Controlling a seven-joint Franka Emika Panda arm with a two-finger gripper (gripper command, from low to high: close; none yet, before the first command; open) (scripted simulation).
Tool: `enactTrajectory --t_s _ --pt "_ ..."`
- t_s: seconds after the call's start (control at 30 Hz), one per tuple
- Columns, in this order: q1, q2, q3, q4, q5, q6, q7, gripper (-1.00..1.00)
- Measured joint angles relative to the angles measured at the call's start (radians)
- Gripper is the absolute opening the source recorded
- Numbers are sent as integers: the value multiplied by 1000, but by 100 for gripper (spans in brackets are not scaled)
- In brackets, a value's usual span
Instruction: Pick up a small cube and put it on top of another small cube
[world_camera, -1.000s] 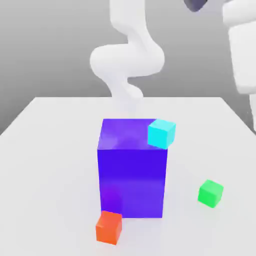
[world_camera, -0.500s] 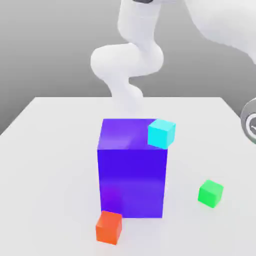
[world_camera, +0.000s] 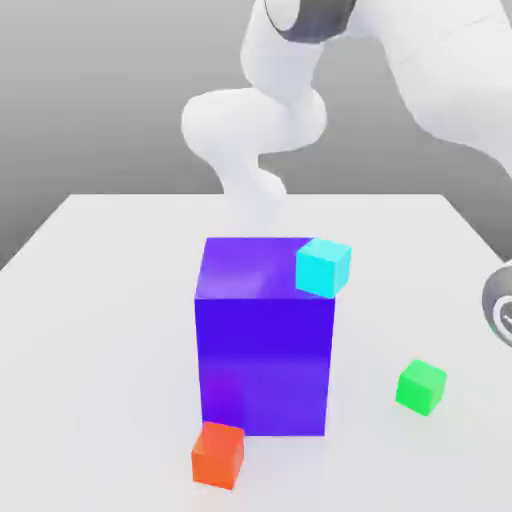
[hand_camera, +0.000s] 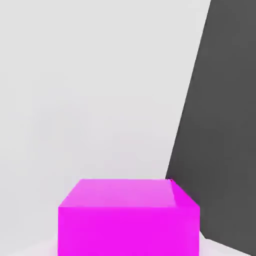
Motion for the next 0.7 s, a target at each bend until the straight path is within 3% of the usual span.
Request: enactTrajectory --t_s 0.4,0.57,0.7 --pt "59 -363 -32 -427 -54 79 193 -100" --pt "67 -507 -14 -611 20 124 203 -100" --pt "105 -613 -12 -758 146 159 165 -100"
